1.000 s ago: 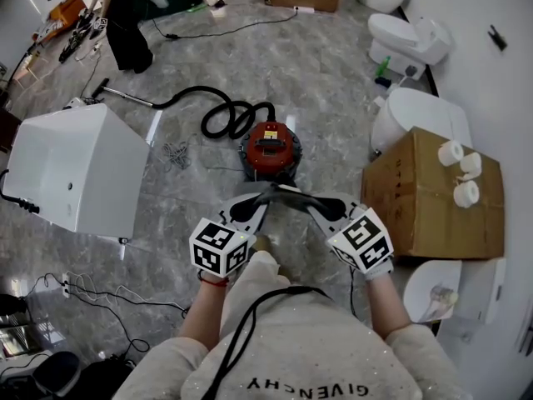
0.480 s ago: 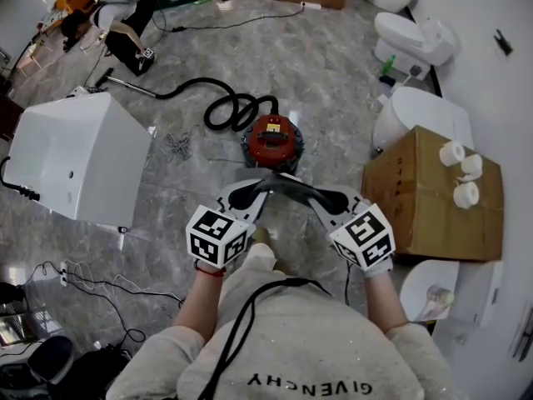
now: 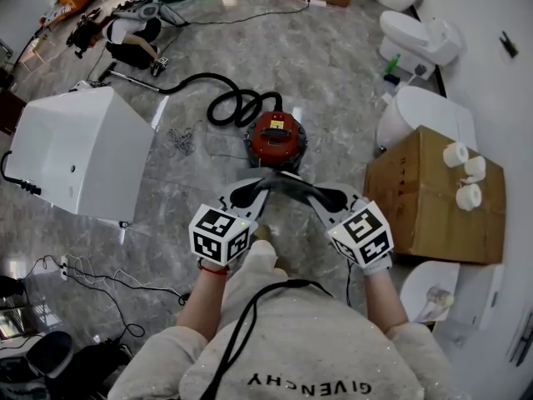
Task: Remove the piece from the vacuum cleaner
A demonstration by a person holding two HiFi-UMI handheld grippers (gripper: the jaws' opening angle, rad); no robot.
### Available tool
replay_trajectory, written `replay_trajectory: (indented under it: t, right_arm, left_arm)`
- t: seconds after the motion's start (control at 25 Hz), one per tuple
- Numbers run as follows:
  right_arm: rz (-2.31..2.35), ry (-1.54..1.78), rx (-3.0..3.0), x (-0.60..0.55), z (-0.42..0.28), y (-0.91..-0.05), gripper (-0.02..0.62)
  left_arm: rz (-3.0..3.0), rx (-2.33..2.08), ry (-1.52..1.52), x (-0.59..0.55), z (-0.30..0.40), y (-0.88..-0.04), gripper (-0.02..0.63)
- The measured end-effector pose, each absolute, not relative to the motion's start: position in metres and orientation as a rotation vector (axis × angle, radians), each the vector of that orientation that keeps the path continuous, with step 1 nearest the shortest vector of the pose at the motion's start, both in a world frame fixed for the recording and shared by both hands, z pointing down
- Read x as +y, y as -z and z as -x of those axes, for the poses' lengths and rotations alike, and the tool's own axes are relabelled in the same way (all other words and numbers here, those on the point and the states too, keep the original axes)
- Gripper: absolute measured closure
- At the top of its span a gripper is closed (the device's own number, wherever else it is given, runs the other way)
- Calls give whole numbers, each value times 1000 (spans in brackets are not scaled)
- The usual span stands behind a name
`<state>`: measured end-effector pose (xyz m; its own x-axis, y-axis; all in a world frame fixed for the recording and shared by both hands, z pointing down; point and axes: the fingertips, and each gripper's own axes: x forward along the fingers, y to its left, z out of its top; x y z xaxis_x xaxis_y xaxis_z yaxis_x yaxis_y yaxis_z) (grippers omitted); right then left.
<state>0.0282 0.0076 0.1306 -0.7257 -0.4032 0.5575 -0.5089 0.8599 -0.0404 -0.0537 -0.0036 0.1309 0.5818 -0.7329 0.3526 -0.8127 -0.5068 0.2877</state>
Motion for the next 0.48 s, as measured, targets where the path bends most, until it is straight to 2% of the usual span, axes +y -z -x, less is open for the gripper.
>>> replay_trajectory:
  t: [0.48]
  right_arm:
    - [-656, -273, -2478, 4, -28, -138, 572]
  left_arm:
    - [-2380, -1272, -261, -11, 53, -137, 574]
